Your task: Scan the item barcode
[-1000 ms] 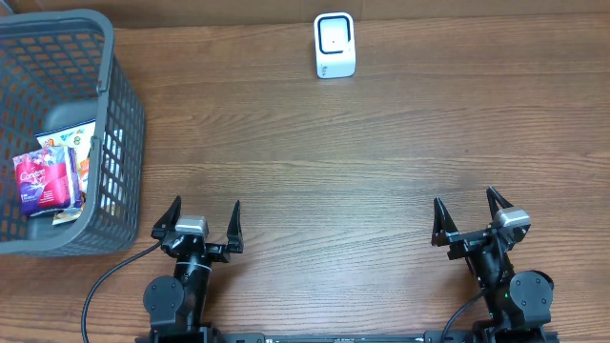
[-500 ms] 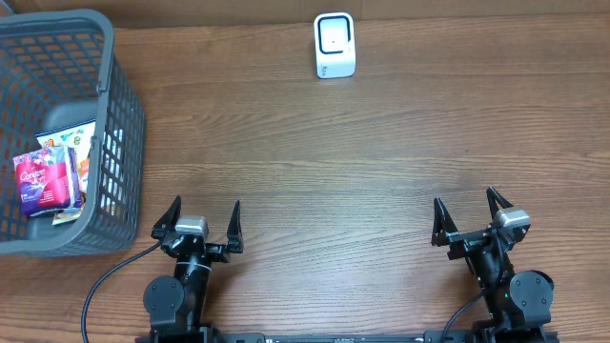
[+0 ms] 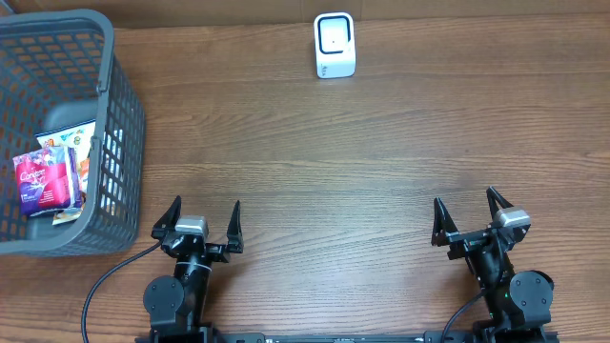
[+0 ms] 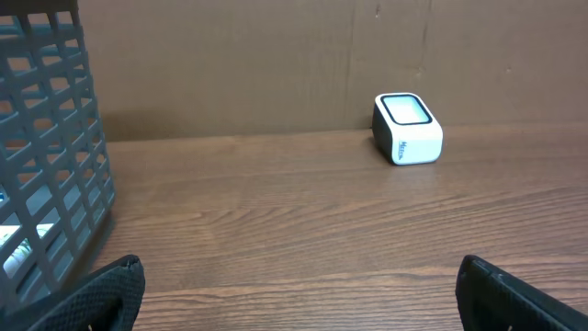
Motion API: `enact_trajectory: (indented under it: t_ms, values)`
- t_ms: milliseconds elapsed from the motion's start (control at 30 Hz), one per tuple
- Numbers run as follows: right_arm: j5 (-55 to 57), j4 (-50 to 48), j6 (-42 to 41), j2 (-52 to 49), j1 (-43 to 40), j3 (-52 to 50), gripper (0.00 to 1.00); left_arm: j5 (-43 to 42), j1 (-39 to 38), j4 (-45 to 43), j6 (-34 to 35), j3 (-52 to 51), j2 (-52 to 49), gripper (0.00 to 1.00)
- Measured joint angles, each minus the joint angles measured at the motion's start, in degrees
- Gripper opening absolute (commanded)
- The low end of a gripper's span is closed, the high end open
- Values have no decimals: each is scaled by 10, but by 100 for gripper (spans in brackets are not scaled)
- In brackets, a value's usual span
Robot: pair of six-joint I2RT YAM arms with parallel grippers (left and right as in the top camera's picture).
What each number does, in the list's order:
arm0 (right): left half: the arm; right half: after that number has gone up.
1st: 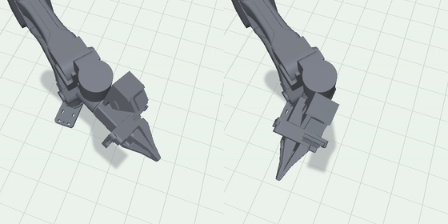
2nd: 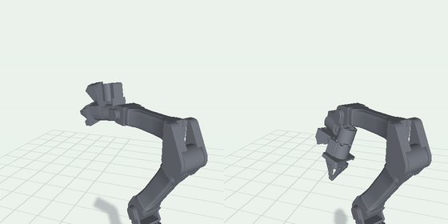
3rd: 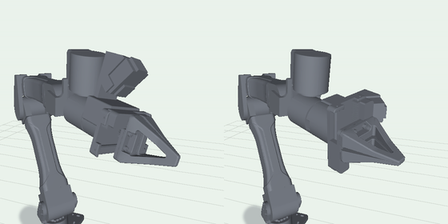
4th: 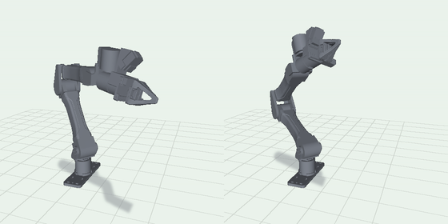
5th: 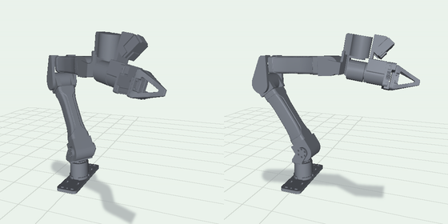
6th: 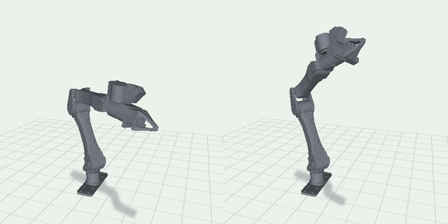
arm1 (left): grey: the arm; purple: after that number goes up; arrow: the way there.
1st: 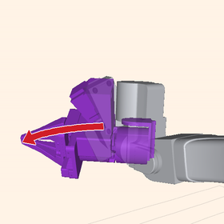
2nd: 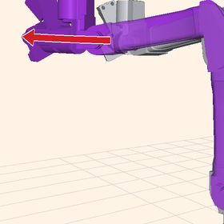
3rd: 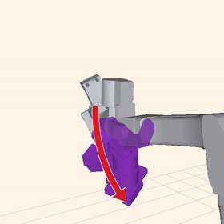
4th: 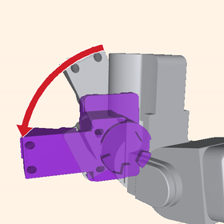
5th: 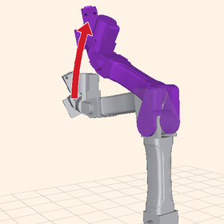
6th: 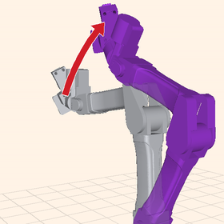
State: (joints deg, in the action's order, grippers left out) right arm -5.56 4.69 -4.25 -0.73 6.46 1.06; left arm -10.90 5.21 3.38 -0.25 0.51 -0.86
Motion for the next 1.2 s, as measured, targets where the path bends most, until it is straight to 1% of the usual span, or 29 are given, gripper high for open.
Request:
enact_trajectory:
  t_ms: [933, 1000, 1100, 1200]
  values:
    - [0, 0, 0, 0, 0, 0, 100, 0, 0, -2, 0, 0, 0, 100]
    - [0, 0, 0, 0, 0, 0, 100, -17, 0, -11, 12, 0, 0, 100]
    - [0, 0, 0, 0, 0, 0, 100, -80, 0, -34, 37, 0, 0, 100]
    - [0, 0, 0, 0, 0, 0, 100, -169, 0, -130, 52, 0, 0, 100]
